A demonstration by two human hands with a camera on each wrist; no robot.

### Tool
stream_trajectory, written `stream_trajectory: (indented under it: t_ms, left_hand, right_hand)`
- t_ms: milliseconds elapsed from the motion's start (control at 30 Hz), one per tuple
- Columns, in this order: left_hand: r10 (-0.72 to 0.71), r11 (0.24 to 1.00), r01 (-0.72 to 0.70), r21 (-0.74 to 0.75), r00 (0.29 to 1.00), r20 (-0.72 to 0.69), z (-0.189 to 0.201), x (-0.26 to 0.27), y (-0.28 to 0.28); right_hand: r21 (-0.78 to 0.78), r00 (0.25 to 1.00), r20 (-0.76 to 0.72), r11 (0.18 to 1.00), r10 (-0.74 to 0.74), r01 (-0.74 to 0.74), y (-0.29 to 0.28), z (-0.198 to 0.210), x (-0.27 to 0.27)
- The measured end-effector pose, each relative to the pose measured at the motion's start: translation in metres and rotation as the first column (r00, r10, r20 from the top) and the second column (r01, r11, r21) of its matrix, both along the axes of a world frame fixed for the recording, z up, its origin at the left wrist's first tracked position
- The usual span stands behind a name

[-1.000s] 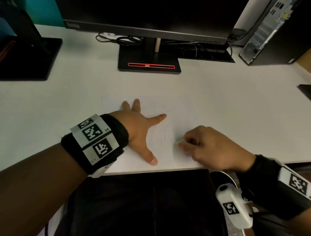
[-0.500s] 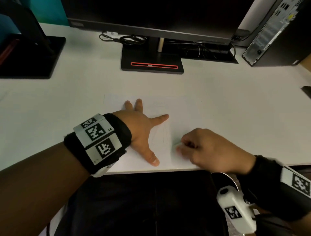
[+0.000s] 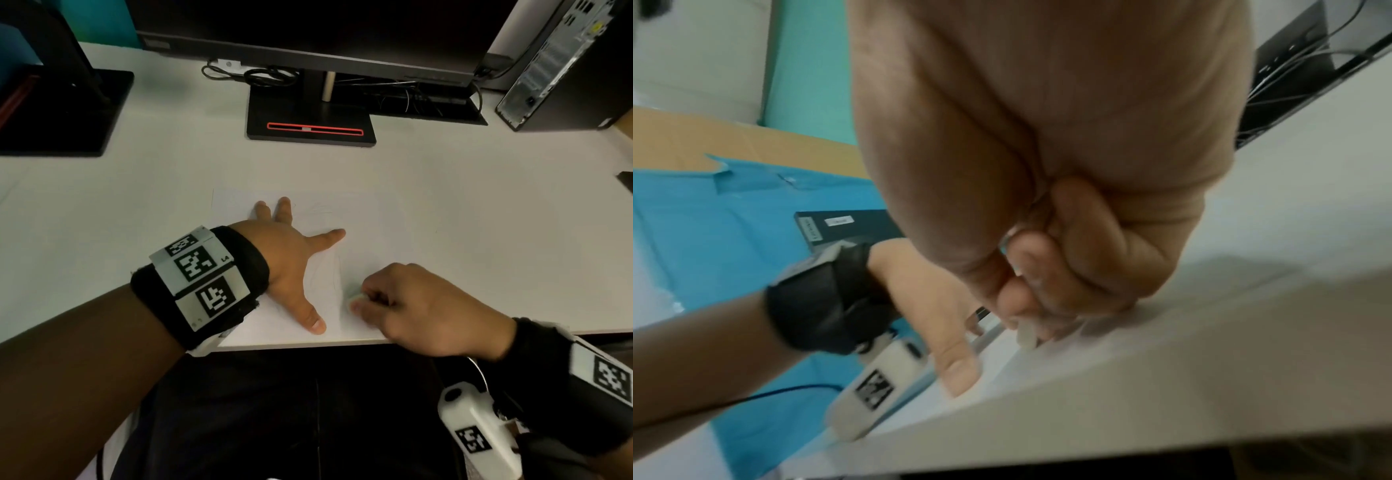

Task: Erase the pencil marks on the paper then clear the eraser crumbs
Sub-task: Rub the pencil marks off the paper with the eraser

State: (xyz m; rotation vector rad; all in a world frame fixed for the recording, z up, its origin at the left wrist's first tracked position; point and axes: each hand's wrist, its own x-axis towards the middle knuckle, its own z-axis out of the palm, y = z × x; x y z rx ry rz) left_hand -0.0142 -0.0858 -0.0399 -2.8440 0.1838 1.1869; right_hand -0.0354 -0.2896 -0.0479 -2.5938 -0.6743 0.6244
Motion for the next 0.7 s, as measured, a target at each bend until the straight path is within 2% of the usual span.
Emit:
stream_trajectory:
  t_ms: [100,233,367,467,533,633,700]
  left_hand:
    - [-0.002,1.0,0.002,-0.002,1.0,0.001,0.0,0.0,0.0]
    - [0.002,1.0,-0.002,-0.003,1.0,-0.004,-0.001,0.0,0.001]
    - [-0.004,1.0,0.004,-0.005,1.0,-0.002,-0.002,0.0,0.001]
    - [-0.004,1.0,0.004,-0.001,1.0,0.0,-0.001,-0.001,0.002]
    - [-0.008,1.0,0.008,0.0,1.0,0.0,-0.002,0.0,0.001]
    - [-0.01,1.0,0.01,-0.005,1.0,0.001,-0.002,0.0,0.002]
    - [-0.01,1.0,0.01,-0.008,1.0,0.004,-0.002,-0.001,0.003]
  right_hand:
    - [0.012,0.997,0.033,0.998,-0.066,0.066,-0.003,0.0,0.009]
    - [0.005,1.0,-0.019,1.0,0.02,-0.02,0.004,0.0,-0.002]
    - [0.007,0.996,0.04,0.997,-0.08,0.08,-0.002,-0.002,0.015]
    - [0.001,1.0,-0.008,1.0,0.006,-0.006,0.005,-0.002,0.004]
    - [-0.008,1.0,-0.023,1.0,0.003,-0.003,0.005,-0.002,0.007]
    - [0.004,0.994,0.042,0.995,-0.104,0.104,-0.001,-0.001,0.026]
    - [-0.005,0.997,0.056,0.998,-0.06,0.06,0.002,-0.002,0.022]
